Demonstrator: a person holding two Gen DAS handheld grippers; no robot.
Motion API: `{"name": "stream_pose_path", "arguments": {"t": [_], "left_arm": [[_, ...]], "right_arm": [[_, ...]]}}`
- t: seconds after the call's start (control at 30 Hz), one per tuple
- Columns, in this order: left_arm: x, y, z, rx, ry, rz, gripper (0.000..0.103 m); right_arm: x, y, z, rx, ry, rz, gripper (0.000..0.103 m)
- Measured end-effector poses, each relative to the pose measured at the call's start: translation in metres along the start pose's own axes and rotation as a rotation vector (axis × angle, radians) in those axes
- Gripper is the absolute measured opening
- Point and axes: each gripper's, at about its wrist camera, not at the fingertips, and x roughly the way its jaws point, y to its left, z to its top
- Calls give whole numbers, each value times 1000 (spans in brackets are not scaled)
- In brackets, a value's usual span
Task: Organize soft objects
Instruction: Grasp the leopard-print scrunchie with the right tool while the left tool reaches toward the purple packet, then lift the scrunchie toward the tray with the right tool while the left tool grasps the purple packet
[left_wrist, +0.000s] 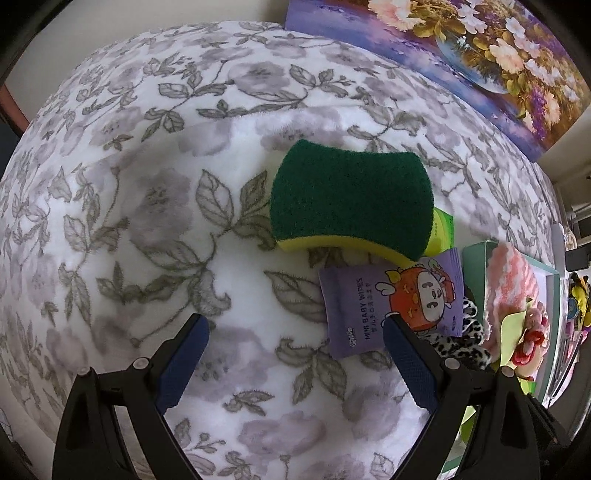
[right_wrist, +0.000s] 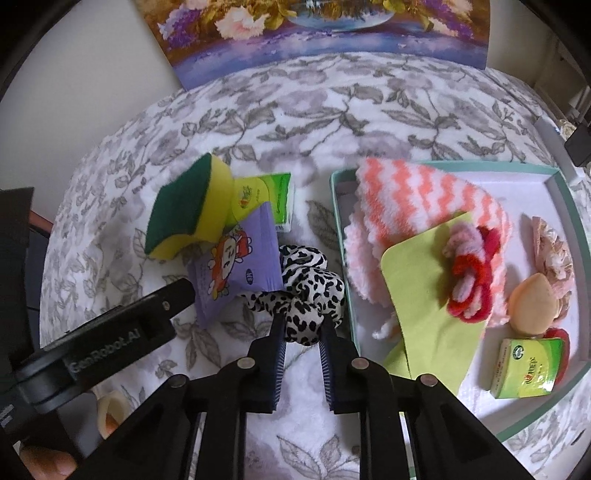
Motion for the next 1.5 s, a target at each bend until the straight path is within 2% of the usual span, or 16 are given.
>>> {"name": "stream_pose_path", "arguments": {"t": [0.2, 0.33, 0.53, 0.77, 0.97, 1.13, 1.5], "left_arm": [[-3, -3, 1, 9, -8, 4, 95], [-8, -3, -1, 12, -17, 1, 95], [-11, -8, -3, 32, -19, 2, 95], [-4, -13, -2, 44, -8, -27, 95], [-6, -24, -1, 70, -33, -62, 95], [6, -37, -1, 120, -21, -79, 95], [25, -66, 3, 229, -61, -92, 95]], "right_arm": [[-16, -4, 2, 9, -40, 20, 18], [-35, -7, 6, 20, -97, 9, 18], [-51, -13, 10, 34, -138, 3, 17], [-49, -25, 10, 52, -129, -8, 17], [-43, -31, 10, 64, -108, -7, 18], [-40, -37, 9, 75, -98, -11, 18], [-32, -45, 11, 86, -77, -6, 18]]}}
